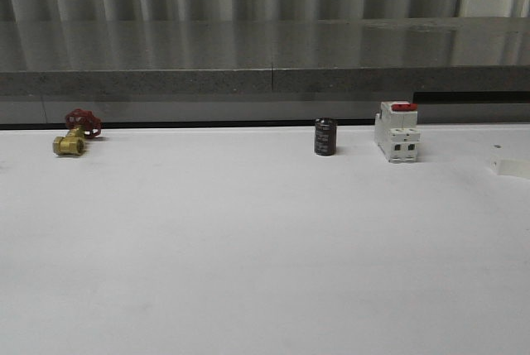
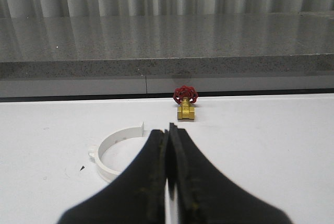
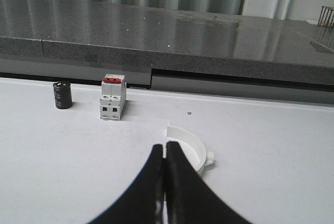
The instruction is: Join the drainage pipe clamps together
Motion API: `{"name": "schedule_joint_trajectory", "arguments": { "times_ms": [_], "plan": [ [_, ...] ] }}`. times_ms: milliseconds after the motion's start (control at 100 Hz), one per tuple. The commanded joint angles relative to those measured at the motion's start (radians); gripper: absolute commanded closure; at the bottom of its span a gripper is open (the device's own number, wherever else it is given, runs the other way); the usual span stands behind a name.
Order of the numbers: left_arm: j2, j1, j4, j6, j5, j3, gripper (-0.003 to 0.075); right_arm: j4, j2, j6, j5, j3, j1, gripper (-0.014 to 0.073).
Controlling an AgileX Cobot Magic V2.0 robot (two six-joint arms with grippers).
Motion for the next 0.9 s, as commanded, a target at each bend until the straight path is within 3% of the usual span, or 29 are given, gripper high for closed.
{"name": "schedule_joint_trajectory", "arguments": {
  "times_ms": [0, 690, 890],
  "plan": [
    [-0.027, -0.003, -0.008, -0.008, -0.084, 0.045, 0.0741, -0.006, -0.018, -0.005, -0.09, -0.021, -0.005, 0.0658],
    [-0.027, -0.003, -0.008, -0.008, -0.109, 0.041, 0.0741, -0.006, -0.018, -0.005, -0.09, -0.021, -0.005, 0.0658],
    [-0.015, -0.003, -0.008, -0.008, -0.013, -0.071, 0.0741, -0.006, -0.018, -0.005, -0.09, -0.021, -0.005, 0.0658]
  ]
}}
